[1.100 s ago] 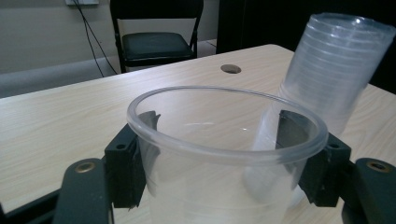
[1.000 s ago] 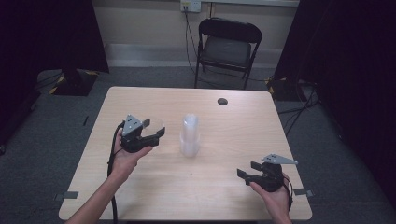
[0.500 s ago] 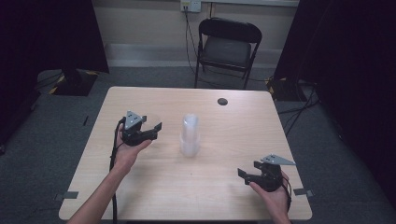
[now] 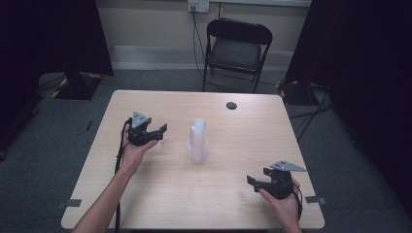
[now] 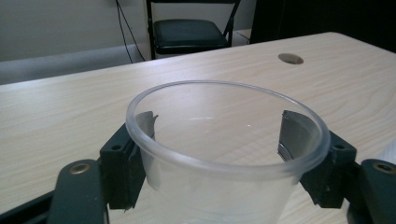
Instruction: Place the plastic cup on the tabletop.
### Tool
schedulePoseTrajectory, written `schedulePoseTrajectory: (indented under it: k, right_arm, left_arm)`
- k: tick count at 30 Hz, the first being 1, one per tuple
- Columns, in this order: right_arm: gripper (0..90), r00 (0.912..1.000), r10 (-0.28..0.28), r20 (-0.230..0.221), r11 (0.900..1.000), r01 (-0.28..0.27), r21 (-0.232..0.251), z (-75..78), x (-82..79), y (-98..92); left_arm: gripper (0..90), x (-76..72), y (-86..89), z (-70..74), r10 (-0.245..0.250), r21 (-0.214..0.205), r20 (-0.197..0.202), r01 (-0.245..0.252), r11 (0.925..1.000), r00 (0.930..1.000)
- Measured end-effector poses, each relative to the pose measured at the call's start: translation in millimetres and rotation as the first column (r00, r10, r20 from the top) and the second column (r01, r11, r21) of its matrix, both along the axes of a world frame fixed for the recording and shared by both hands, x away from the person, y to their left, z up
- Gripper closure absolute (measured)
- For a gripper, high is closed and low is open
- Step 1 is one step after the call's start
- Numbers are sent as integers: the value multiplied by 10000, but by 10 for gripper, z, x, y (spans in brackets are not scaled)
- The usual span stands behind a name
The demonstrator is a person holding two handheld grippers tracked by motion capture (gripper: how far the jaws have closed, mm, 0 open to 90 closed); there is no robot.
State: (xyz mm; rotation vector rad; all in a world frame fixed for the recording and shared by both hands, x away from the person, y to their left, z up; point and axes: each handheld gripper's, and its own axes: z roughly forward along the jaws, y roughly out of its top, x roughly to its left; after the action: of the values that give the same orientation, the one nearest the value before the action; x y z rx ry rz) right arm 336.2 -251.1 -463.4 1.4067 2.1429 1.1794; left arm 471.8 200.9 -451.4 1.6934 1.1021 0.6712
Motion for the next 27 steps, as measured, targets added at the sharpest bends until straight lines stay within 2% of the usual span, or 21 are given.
schedulePoseTrajectory:
  k: [2,8,11,13,14,16,20,22,26,27]
  right_arm:
    - [210,10000,14,-29,10000,-14,-15,-5,6,3]
    - [214,10000,44,-84,10000,-44,-7,-8,8,11]
    - [217,9999,66,-97,10000,-66,-22,-13,10,8]
    - [219,9999,49,-97,10000,-50,-27,-13,10,9]
    - [221,9999,47,-101,10000,-48,-15,-11,9,10]
    - [223,9999,52,-95,10000,-52,-2,-10,8,14]
    - [224,9999,85,-108,10000,-85,-2,-13,9,19]
    - [217,9999,112,-127,9999,-112,45,-12,11,20]
    - [214,9999,137,-90,9998,-135,157,-8,11,17]
    - [213,9999,152,-79,9998,-151,149,-8,11,17]
  left_arm:
    - [272,32,-12,-44,-12,206,-14,13,9998,10000]
    - [254,67,-1,-109,-37,220,-212,42,9997,9998]
    - [242,71,16,-120,-32,438,-365,48,9990,9993]
    - [242,71,11,-131,-55,398,-393,71,9992,9992]
    - [243,69,12,-131,-65,583,-378,87,9983,9993]
    - [245,68,6,-135,-92,458,-399,110,9989,9992]
    - [231,62,-1,-143,-247,594,-615,284,9978,9978]
    - [192,55,-11,-145,-367,546,-671,404,9977,9971]
    - [173,47,-21,-142,-365,623,-750,412,9972,9965]
    - [163,47,-17,-142,-406,744,-799,466,9961,9960]
